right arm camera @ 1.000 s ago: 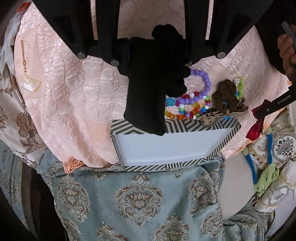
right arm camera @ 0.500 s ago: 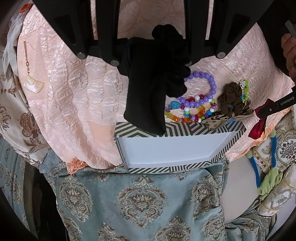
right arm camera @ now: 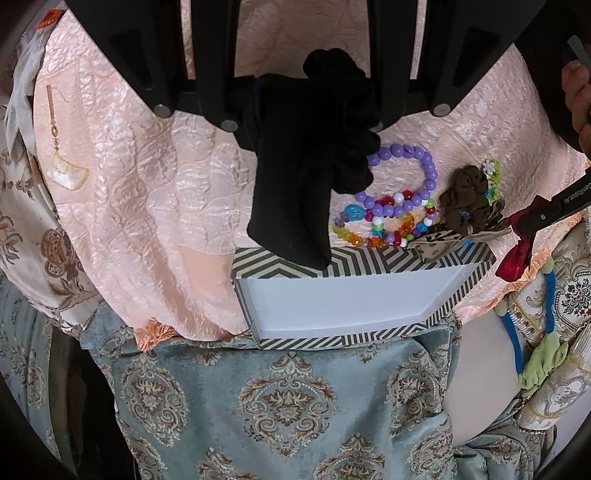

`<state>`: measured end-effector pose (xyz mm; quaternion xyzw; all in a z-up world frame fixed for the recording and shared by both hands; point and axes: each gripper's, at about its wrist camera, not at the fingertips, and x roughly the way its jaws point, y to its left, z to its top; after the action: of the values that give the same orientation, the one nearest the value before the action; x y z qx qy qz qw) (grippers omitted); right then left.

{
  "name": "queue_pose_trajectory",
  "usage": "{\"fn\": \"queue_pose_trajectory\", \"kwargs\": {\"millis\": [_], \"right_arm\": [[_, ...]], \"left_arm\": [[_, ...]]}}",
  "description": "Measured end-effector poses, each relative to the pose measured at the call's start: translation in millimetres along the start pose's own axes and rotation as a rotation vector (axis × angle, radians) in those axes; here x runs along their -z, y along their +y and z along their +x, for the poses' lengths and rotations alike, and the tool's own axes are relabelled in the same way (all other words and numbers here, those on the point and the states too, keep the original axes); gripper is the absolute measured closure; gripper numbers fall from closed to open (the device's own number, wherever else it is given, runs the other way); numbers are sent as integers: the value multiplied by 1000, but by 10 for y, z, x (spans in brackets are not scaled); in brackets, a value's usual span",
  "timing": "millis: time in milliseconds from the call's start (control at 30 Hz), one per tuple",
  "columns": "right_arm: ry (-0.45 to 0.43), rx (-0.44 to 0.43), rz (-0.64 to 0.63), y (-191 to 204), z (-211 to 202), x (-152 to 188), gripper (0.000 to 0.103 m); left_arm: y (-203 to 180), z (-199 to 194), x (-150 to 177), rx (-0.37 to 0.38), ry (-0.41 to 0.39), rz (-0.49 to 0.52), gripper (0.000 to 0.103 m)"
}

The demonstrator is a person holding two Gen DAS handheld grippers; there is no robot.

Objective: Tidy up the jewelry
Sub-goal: 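Lift the red bow and black holder and carry both over the striped box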

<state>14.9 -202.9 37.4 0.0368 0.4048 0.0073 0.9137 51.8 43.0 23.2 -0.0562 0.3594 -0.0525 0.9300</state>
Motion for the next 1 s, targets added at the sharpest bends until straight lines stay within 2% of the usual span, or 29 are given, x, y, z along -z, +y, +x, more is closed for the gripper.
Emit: {"fn": "queue_pose_trajectory", "kwargs": {"millis": [800, 1000], "right_arm": [[17, 15, -24, 28, 38, 16, 72], [20, -13, -21, 47, -3, -37, 72]], "left_arm": [[-15, 12, 14, -2, 9, -1, 103], [-43, -12, -60, 22, 7, 4, 103]]}}
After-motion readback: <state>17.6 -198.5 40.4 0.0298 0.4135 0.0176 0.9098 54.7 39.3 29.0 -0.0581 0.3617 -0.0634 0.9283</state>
